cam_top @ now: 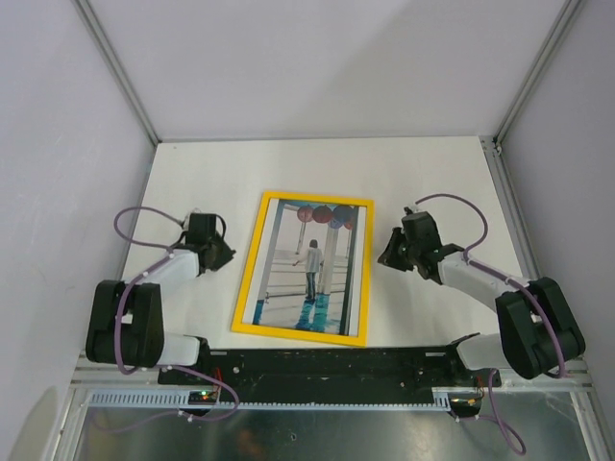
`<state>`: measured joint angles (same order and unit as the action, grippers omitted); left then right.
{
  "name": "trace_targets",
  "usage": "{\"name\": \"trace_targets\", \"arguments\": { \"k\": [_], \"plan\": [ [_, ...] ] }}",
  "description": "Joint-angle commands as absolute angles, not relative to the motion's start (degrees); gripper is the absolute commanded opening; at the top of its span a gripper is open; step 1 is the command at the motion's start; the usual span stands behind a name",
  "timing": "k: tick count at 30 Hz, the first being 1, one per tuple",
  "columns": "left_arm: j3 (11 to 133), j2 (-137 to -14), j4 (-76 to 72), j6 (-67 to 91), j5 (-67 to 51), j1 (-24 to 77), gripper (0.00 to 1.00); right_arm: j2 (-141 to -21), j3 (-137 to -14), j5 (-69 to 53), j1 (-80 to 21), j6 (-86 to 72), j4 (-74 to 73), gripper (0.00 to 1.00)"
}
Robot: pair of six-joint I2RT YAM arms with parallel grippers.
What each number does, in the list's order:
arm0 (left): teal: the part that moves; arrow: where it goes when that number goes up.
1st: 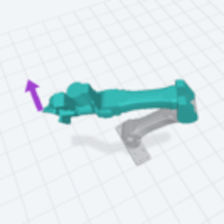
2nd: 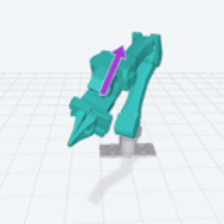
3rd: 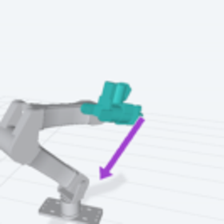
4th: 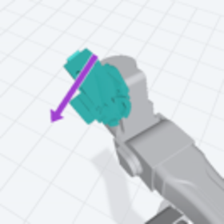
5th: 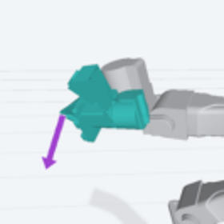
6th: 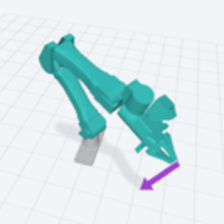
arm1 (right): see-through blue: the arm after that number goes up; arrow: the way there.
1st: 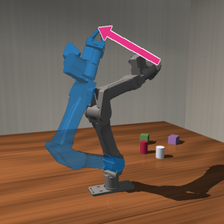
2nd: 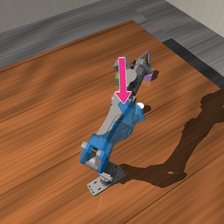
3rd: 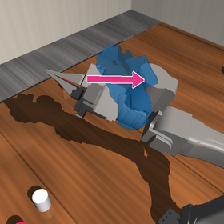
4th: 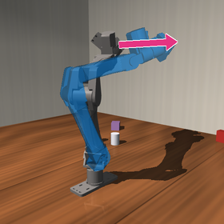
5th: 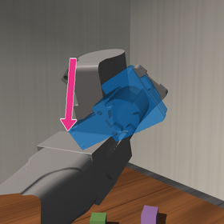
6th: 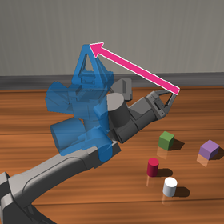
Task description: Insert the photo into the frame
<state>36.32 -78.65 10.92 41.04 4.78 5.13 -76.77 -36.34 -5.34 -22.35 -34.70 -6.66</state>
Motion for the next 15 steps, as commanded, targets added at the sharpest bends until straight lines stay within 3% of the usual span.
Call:
{"name": "trace_targets", "arguments": {
  "k": [1,15],
  "plan": [
    [32.70,-74.89,11.78,44.69,7.23,5.68,0.00,-79.15,-35.64,-2.92,-24.03,-36.16,-5.20,0.12],
    [35.63,-82.46,11.58,47.65,9.02,16.80,0.00,-87.69,-36.74,-7.22,-21.05,-36.62,2.62,0.08]
  ]
}}
